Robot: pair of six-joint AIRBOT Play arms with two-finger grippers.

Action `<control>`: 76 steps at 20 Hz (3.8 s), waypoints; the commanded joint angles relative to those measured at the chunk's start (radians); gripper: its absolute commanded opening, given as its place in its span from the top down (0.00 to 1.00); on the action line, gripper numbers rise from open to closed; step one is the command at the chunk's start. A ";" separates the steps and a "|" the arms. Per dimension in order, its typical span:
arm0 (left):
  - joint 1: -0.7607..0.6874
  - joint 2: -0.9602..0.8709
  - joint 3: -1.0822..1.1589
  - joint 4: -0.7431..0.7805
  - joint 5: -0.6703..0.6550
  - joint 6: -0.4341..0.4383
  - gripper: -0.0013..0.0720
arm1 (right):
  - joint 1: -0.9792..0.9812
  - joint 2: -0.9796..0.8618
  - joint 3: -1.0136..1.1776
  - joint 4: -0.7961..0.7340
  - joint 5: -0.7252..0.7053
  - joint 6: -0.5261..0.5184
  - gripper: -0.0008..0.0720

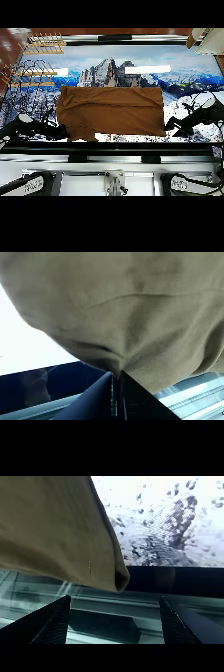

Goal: Fold the shirts.

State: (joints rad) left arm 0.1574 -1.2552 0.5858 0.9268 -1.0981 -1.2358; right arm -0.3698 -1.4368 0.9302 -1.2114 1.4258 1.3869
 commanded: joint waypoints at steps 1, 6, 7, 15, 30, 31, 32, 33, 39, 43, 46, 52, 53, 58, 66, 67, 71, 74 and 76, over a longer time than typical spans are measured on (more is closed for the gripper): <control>-0.001 0.001 0.002 -0.004 -0.010 0.010 0.94 | -0.001 0.000 -0.065 0.034 -0.068 0.001 0.08; -0.002 0.002 0.029 -0.005 -0.014 0.010 0.94 | 0.010 0.000 -0.130 0.119 -0.185 0.008 0.13; -0.002 0.001 0.040 -0.004 -0.014 0.010 0.94 | 0.027 0.000 -0.132 0.117 -0.202 0.010 0.24; 0.000 0.001 0.282 0.000 -0.113 0.065 0.94 | 0.106 0.039 0.017 0.102 -0.219 -0.057 0.90; 0.002 -0.568 1.038 -0.045 -0.122 -0.046 0.94 | 0.274 -0.341 0.617 -0.056 -0.496 0.123 0.90; 0.002 -0.594 1.061 -0.045 -0.118 -0.062 0.94 | 0.274 -0.361 0.628 -0.055 -0.496 0.131 0.90; 0.002 -0.618 1.077 -0.045 -0.110 -0.077 0.95 | 0.274 -0.378 0.628 -0.056 -0.496 0.141 0.90; 0.002 -0.635 1.082 -0.046 -0.098 -0.079 0.94 | 0.274 -0.390 0.628 -0.055 -0.489 0.141 0.90; 0.006 -0.659 1.108 -0.057 -0.109 -0.086 0.00 | 0.265 -0.355 0.628 -0.070 -0.463 0.069 0.20; 0.008 -0.656 1.180 -0.057 -0.263 -0.086 0.00 | 0.189 -0.346 0.628 -0.018 -0.418 0.102 0.18; 0.005 -0.640 1.201 -0.057 -0.327 -0.085 0.00 | 0.128 -0.419 0.628 0.229 -0.370 0.069 0.18; -0.024 -0.558 1.202 -0.101 -0.327 -0.063 0.00 | 0.143 -0.501 0.628 0.296 -0.306 0.061 0.18; -0.036 -0.546 1.202 -0.144 -0.323 -0.040 0.00 | 0.153 -0.507 0.628 0.296 -0.298 0.066 0.18; -0.155 -0.534 1.201 -0.253 -0.162 -0.002 0.21 | 0.192 -0.482 0.629 0.367 -0.183 -0.001 0.90; -0.458 -0.672 1.199 -0.167 0.051 -0.137 0.93 | 0.192 -0.061 0.629 0.342 -0.101 0.081 0.90; -0.461 -0.668 1.199 -0.165 0.041 -0.171 0.93 | 0.192 -0.021 0.629 0.338 -0.069 0.095 0.90; -0.435 -0.652 1.206 -0.160 0.058 -0.126 0.94 | 0.192 0.078 0.629 0.306 -0.044 0.121 0.90; -0.380 -0.632 1.224 -0.159 0.011 -0.105 0.95 | 0.192 0.087 0.629 0.302 -0.042 0.127 0.90; -0.351 -0.583 1.223 -0.150 -0.045 -0.081 0.95 | 0.192 0.087 0.629 0.281 -0.048 0.129 0.90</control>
State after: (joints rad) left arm -0.2295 -1.8778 1.8038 0.7635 -1.0866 -1.3441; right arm -0.1783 -1.3674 1.5581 -0.9089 1.3750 1.5036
